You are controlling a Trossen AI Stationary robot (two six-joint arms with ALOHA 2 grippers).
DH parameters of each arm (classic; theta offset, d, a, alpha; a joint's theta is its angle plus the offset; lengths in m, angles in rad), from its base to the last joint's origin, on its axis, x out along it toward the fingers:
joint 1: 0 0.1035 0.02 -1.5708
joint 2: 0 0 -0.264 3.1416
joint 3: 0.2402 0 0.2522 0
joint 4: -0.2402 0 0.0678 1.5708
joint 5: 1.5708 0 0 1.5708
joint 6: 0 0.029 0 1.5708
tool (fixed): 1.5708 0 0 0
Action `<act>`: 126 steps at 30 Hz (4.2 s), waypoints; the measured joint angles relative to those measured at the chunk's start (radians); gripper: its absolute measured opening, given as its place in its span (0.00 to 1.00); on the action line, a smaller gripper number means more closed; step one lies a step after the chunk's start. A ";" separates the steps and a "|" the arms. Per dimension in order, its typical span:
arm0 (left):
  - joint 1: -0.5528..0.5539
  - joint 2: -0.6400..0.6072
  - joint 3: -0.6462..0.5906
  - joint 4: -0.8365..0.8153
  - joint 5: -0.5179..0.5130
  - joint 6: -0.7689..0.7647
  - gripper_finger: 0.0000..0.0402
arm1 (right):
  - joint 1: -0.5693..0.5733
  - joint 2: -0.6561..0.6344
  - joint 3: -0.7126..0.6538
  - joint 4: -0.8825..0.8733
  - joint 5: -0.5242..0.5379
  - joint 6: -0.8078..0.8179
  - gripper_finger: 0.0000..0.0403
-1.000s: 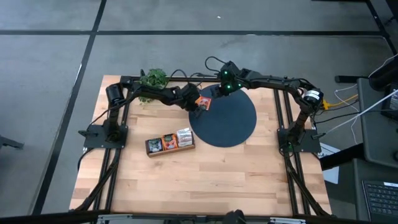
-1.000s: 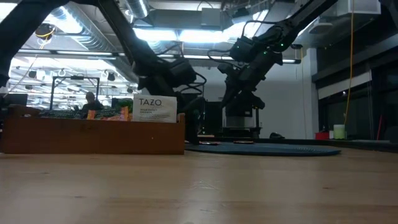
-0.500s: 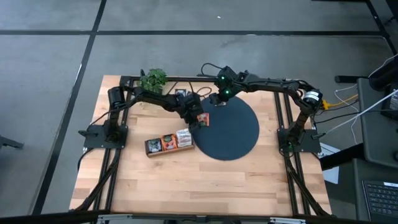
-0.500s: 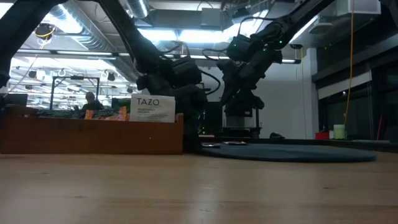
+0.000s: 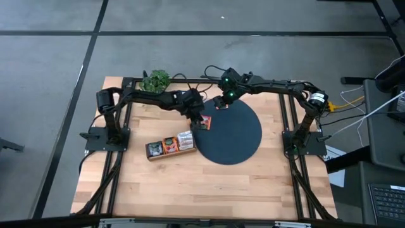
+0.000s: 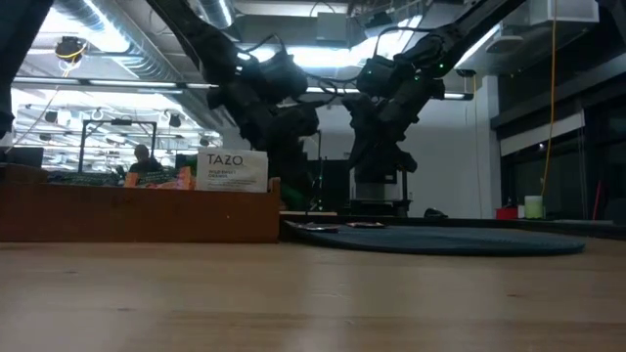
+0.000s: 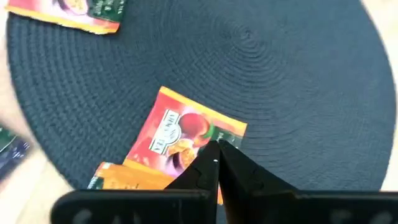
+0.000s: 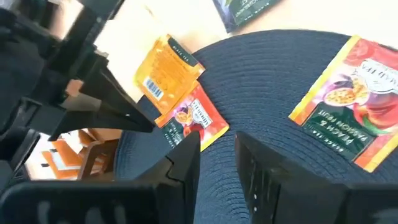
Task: Pick & Place Tea
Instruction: Put the orange tea bag into the middle section of the wooden organizer
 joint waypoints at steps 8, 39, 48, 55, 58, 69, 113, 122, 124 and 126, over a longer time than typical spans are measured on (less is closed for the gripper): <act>-0.012 0.080 0.003 0.024 0.036 0.016 0.01 | 0.001 0.000 0.000 0.000 -0.011 0.009 0.25; -0.008 0.129 0.005 -0.086 0.051 0.126 0.01 | 0.075 -0.006 -0.283 0.414 -0.093 0.208 0.52; -0.009 0.130 0.002 -0.062 0.054 0.123 0.01 | 0.110 0.071 -0.299 0.468 0.039 0.166 0.60; -0.009 0.131 0.002 -0.031 0.051 0.119 0.01 | 0.110 0.146 -0.298 0.635 0.003 0.234 0.57; -0.010 0.131 0.002 -0.026 0.044 0.119 0.00 | 0.110 0.158 -0.298 0.661 -0.022 0.241 0.53; -0.010 0.132 0.002 -0.018 0.034 0.097 0.01 | 0.112 0.159 -0.275 0.660 -0.072 0.242 0.42; 0.050 -0.123 -0.001 -0.200 0.034 -0.041 0.19 | 0.129 0.137 -0.234 0.588 -0.109 0.187 0.01; 0.148 -0.410 -0.202 0.119 0.038 -0.198 0.25 | 0.067 -0.038 -0.234 0.544 -0.039 0.134 0.00; 0.172 -0.462 -0.285 0.278 0.037 -0.310 0.25 | 0.065 -0.078 -0.234 0.530 -0.001 0.133 0.00; 0.190 -0.495 -0.366 0.440 0.037 -0.436 0.25 | 0.065 -0.116 -0.234 0.534 0.053 0.133 0.00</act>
